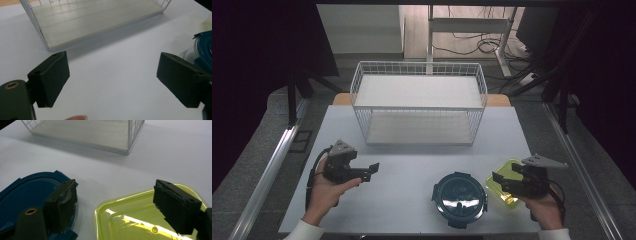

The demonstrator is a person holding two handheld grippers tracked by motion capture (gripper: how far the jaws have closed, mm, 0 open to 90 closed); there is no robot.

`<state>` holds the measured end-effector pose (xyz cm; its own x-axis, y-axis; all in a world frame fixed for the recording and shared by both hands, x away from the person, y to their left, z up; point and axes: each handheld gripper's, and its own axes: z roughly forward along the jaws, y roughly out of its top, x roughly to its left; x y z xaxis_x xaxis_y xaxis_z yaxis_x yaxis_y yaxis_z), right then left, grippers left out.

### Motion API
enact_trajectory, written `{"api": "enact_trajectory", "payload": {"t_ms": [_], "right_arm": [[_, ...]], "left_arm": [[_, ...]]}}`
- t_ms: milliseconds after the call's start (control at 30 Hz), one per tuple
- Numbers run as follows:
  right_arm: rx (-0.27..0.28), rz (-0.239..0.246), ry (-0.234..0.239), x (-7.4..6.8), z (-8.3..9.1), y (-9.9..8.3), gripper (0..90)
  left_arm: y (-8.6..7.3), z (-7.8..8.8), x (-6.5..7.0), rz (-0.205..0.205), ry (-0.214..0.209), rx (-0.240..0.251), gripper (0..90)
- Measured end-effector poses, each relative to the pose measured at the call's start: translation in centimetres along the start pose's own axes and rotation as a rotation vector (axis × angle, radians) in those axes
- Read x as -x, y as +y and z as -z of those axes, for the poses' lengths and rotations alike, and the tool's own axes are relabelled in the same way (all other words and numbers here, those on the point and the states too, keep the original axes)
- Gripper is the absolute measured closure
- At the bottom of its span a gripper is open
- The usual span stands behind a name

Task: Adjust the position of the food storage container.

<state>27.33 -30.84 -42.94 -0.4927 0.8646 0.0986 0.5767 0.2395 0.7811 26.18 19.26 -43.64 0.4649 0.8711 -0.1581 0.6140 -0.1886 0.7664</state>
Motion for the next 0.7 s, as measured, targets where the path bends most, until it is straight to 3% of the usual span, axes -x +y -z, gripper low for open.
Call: {"api": "enact_trajectory", "payload": {"t_ms": [400, 700], "right_arm": [[-0.022, -0.002, 0.003, 0.7, 0.3, 0.6, 25.9], [-0.041, 0.016, 0.021, 0.8, 0.6, 0.6, 33.2]], "left_arm": [[-1.6, -0.3, 0.5, -0.001, 0.011, -0.069, 9.3], [-1.5, -0.3, 0.7, -0.019, 0.012, -0.072, 8.4]]}}
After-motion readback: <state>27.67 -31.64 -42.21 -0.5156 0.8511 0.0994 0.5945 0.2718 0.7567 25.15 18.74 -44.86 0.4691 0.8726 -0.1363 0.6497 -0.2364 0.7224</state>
